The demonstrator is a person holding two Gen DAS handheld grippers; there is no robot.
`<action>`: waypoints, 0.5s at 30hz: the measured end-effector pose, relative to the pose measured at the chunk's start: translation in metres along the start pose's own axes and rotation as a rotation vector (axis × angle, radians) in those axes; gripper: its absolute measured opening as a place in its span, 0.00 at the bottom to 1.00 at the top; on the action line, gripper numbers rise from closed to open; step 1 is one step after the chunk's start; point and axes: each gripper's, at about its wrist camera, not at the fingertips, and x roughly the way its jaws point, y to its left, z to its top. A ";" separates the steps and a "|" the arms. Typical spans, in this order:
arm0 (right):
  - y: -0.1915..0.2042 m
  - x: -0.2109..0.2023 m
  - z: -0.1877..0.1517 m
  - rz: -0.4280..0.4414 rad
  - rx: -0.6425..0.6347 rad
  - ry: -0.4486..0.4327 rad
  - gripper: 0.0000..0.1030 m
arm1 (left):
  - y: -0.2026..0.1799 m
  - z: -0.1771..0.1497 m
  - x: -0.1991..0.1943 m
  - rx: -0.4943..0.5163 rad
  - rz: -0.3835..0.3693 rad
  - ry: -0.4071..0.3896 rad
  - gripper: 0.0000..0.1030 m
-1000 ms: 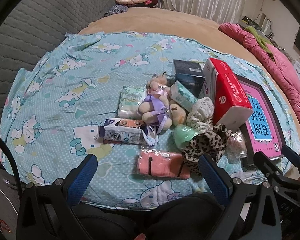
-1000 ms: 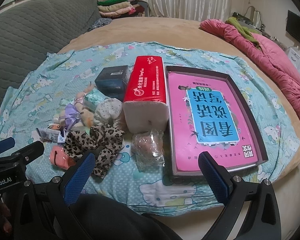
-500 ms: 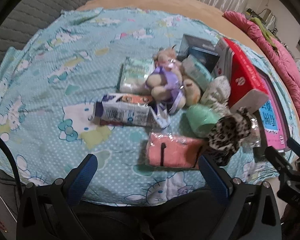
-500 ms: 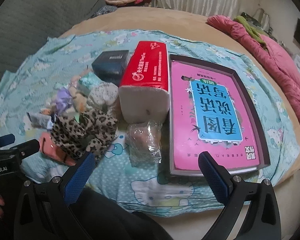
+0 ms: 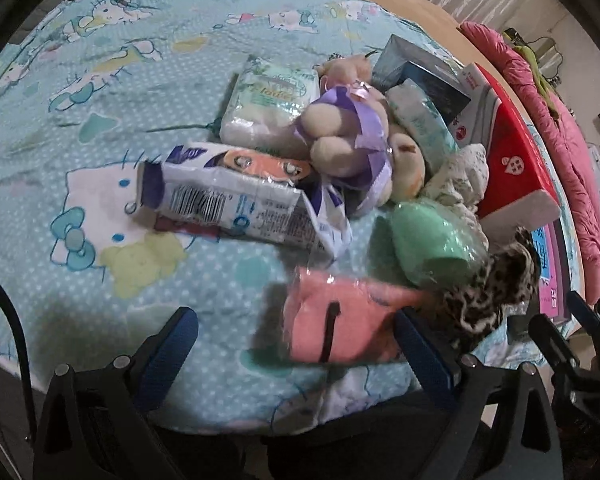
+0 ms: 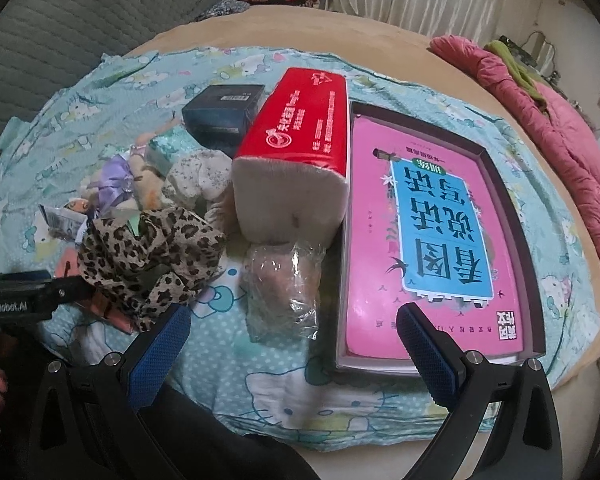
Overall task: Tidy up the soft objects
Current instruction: 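Grasp the pink cloth package with left tool while right tool grasps clear bag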
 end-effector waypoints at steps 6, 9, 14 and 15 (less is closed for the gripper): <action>0.012 0.017 0.005 -0.092 -0.098 0.012 0.94 | -0.007 0.001 0.003 0.051 0.007 -0.026 0.90; 0.020 0.028 0.007 -0.139 -0.167 0.019 0.87 | -0.015 0.001 0.003 0.070 0.007 -0.033 0.82; 0.033 0.048 0.008 -0.181 -0.261 0.045 0.68 | -0.017 0.000 -0.001 0.079 -0.053 -0.047 0.54; 0.034 0.051 0.008 -0.195 -0.274 0.046 0.68 | -0.017 0.000 -0.001 0.079 -0.068 -0.047 0.53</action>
